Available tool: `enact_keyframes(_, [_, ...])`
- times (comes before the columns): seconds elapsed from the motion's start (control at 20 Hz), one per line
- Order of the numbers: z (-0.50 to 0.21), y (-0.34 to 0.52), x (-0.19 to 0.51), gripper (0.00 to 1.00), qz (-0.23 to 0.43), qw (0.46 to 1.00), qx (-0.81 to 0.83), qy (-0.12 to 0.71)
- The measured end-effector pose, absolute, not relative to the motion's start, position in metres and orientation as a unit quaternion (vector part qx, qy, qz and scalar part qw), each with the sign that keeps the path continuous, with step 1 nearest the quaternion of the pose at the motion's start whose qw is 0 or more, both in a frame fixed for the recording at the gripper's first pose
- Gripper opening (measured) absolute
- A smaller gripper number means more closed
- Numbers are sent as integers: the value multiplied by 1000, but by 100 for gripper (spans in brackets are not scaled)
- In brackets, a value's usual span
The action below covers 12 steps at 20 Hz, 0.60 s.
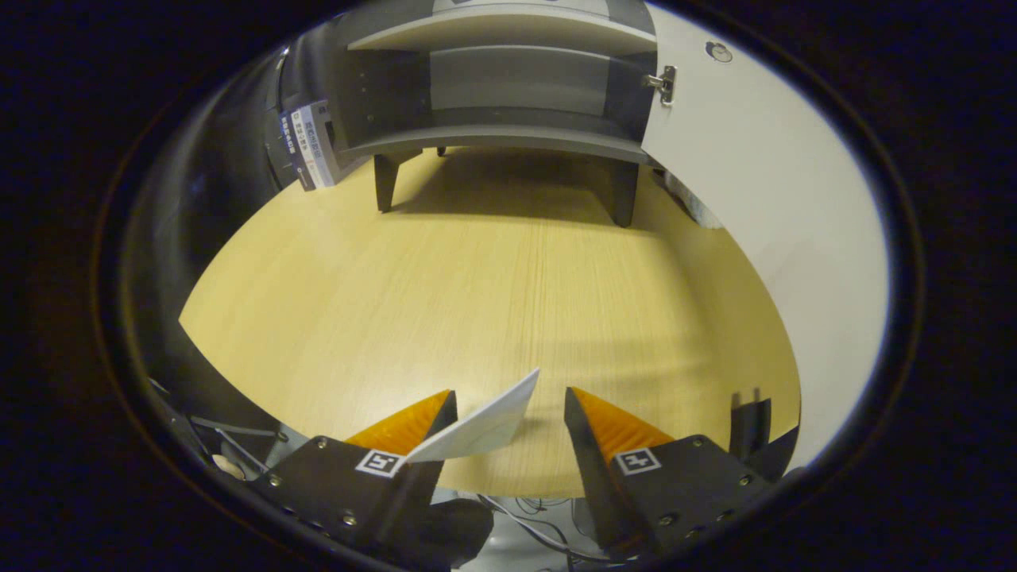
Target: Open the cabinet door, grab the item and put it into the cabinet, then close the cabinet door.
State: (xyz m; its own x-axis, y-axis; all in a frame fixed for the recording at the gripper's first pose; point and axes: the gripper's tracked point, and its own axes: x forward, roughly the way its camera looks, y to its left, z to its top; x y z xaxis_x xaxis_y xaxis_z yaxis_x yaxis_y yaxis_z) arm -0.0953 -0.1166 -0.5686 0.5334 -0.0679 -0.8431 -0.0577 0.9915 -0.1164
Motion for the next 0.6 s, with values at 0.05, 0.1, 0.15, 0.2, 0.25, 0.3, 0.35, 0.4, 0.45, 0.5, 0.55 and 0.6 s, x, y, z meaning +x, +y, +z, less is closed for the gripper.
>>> enact_keyframes(0.05, [-563, -117, -96, 79, -9, 872, -71, 483])
enact_keyframes(0.1, [-571, -122, -90, 65, -16, 877, -79, 473])
enact_keyframes(0.15, [-566, -125, -93, 50, -26, 878, -85, 469])
enact_keyframes(0.2, [-568, -125, -95, 36, -27, 876, -80, 475])
enact_keyframes(0.25, [-568, -124, -96, 36, -27, 874, -76, 479])
enact_keyframes(0.3, [-569, -125, -95, 36, -28, 873, -76, 481])
enact_keyframes(0.35, [-568, -125, -95, 36, -26, 871, -77, 484])
enact_keyframes(0.4, [-563, -123, -94, 36, -26, 872, -78, 482])
enact_keyframes(0.45, [-556, -121, -91, 36, -24, 876, -77, 475])
enact_keyframes(0.5, [-545, -117, -86, 36, -20, 880, -76, 469])
enact_keyframes(0.55, [-532, -111, -80, 36, -16, 884, -74, 461])
enact_keyframes(0.6, [-519, -106, -73, 36, -11, 890, -74, 450])
